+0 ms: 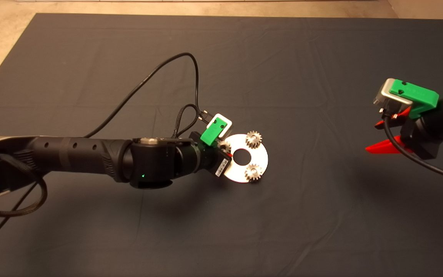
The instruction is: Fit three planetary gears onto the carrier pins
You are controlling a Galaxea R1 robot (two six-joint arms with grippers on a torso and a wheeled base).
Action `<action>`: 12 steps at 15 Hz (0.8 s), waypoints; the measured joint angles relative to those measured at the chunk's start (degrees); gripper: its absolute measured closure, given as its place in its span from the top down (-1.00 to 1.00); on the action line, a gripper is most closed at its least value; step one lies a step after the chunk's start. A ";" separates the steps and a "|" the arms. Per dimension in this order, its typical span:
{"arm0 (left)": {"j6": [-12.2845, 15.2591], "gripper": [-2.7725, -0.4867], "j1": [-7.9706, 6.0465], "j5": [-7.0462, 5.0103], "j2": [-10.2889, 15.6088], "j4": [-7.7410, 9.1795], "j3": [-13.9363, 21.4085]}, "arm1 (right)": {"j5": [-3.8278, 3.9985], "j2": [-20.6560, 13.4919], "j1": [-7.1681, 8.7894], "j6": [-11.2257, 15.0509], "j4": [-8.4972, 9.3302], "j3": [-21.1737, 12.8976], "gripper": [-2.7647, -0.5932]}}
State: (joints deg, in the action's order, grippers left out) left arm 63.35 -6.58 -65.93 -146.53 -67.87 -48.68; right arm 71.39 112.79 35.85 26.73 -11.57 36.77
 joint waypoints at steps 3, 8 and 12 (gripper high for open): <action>0.02 -0.85 0.06 0.06 0.00 0.00 0.20 | -0.26 1.32 -0.13 -0.09 -0.02 1.23 -0.05; 0.05 -0.84 0.09 0.27 0.00 -0.02 0.20 | -0.59 2.49 -0.17 -0.09 -0.02 2.25 -0.05; 0.02 -0.84 0.09 0.83 0.00 -0.02 0.17 | -0.59 2.67 -0.72 -0.11 -0.02 2.82 -0.05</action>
State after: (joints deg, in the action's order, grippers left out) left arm 63.37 -6.50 -65.10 -146.53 -67.88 -48.51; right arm 70.80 115.46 35.13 26.62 -11.59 39.58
